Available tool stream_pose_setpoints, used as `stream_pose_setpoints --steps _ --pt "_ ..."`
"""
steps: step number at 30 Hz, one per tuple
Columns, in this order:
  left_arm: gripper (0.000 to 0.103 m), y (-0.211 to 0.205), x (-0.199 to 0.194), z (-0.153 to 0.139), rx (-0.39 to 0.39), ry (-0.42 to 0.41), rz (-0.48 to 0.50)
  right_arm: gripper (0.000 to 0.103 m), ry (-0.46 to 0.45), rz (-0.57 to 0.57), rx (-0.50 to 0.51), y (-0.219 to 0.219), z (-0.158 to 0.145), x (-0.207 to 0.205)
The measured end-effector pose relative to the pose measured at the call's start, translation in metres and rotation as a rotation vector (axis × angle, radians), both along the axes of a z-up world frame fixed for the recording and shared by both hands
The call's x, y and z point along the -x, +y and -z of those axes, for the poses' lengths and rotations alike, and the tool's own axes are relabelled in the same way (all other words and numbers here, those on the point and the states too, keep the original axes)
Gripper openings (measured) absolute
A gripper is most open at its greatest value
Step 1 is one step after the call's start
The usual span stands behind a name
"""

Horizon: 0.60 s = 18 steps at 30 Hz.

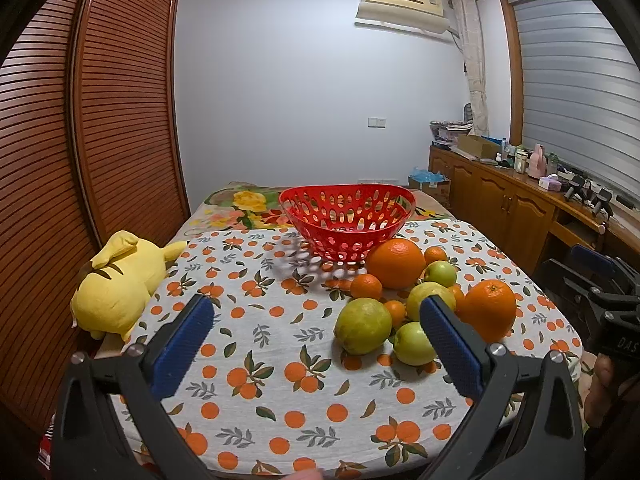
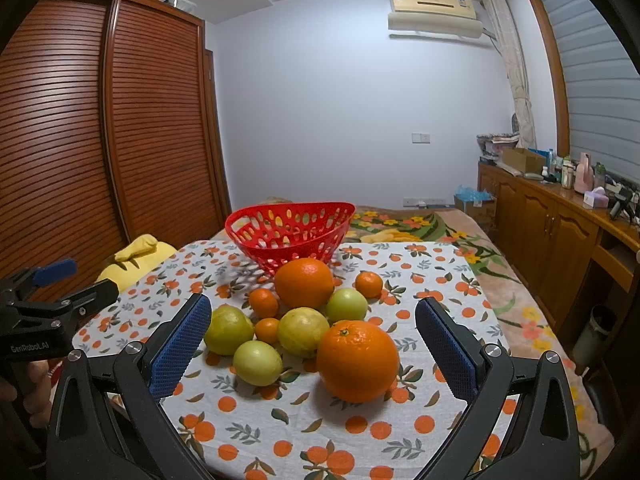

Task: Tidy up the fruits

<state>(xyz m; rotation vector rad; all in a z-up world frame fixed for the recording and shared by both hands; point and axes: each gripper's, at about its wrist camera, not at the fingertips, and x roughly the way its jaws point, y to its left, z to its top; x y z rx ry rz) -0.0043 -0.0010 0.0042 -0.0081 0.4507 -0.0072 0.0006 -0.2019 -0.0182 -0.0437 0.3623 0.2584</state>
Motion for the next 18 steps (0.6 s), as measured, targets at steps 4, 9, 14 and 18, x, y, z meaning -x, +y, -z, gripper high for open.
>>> stream_pose_setpoints --steps 4,9,14,18 --pt "0.103 -0.0013 0.0002 0.0001 -0.002 0.0 -0.001 0.103 0.0 0.0 -0.001 0.0006 -0.001 0.0009" --pt "0.103 -0.0015 0.0004 0.0003 -0.002 0.0 -0.002 0.103 -0.001 0.0 0.0 0.0008 -0.0022 0.0021" --pt "0.103 -0.0028 0.0004 -0.0004 -0.004 -0.003 0.001 0.103 -0.001 0.0 -0.002 -0.0006 -0.0002 -0.001" --pt "0.103 -0.0051 0.0005 -0.0005 -0.005 -0.004 0.002 0.103 -0.001 -0.001 -0.002 0.0 -0.0004 -0.0006"
